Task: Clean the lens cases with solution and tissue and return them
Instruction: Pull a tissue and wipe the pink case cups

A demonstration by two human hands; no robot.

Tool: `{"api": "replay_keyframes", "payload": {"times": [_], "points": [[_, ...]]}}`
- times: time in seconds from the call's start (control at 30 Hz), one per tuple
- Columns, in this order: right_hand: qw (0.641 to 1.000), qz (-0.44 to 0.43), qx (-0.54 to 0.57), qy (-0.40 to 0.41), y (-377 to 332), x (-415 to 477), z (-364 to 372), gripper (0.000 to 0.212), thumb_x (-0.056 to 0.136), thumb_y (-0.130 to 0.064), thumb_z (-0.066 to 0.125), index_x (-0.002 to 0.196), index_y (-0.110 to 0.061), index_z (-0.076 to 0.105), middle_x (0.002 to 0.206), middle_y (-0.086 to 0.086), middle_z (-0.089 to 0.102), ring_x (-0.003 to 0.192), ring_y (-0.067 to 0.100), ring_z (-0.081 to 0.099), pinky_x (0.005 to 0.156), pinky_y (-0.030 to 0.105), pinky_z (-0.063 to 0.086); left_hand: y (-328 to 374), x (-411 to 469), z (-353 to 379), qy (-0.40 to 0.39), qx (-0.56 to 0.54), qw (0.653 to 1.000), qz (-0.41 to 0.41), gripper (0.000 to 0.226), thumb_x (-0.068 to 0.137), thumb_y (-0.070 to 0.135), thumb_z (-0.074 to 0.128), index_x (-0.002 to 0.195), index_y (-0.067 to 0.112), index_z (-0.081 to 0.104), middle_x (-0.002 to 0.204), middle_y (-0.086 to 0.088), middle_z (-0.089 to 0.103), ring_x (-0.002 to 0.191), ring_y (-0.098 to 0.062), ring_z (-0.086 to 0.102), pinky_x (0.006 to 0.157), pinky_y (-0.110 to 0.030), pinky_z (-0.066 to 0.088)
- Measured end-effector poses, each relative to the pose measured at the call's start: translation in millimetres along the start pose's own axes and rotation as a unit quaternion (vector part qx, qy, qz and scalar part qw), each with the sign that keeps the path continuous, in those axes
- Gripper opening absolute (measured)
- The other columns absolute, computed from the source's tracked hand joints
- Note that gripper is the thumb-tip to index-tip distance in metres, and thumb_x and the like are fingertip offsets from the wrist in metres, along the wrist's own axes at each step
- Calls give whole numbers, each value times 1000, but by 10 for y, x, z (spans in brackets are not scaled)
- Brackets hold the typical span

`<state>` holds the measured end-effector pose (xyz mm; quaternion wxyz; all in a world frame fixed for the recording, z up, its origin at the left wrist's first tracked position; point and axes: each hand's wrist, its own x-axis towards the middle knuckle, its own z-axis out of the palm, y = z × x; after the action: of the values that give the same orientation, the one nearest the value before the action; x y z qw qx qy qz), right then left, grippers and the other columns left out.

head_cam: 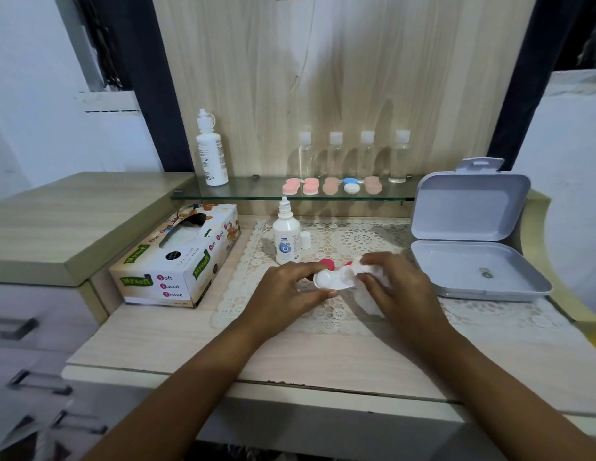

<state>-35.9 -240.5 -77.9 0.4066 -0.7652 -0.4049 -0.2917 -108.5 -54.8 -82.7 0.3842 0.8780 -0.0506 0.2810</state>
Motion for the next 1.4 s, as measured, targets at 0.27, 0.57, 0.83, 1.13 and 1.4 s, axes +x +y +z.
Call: {"api": "replay_keyframes", "payload": {"times": [0.27,0.57,0.83,1.13,1.4], "points": [[983,-173,-34,-55,40,-66,80,8,84,-8,66,88,-2,69,93,9,65,85,23,58,74,30,48,-5,22,-9,-6,-19,1000,5,38,70,25,80,107,22,71,100,15,68,97,3,61,88,-18,46],[995,-97,11,12,21,-41,82,12,82,-9,64,85,1,70,82,11,61,74,25,62,66,29,47,37,11,-6,-18,-34,999,-9,32,68,24,82,99,28,73,90,22,66,90,4,61,80,-14,45],[981,-189,-29,-26,-38,-57,138,24,93,-16,52,95,0,70,90,11,66,82,21,58,73,24,47,29,18,18,-20,-18,999,43,33,71,39,71,101,26,71,88,3,72,83,-11,65,75,-35,48],[977,-205,-39,-41,-93,-53,156,18,85,-16,64,95,-2,69,93,10,65,80,24,58,70,31,48,25,38,18,-24,17,998,60,27,70,36,65,86,15,73,70,11,63,71,-5,58,64,-19,43],[988,-151,-32,-33,-32,-95,124,18,88,-11,55,92,-2,70,87,11,63,80,24,60,68,29,48,4,28,-21,9,15,999,41,37,69,36,74,103,21,73,89,11,71,83,-3,61,76,-23,46]]}}
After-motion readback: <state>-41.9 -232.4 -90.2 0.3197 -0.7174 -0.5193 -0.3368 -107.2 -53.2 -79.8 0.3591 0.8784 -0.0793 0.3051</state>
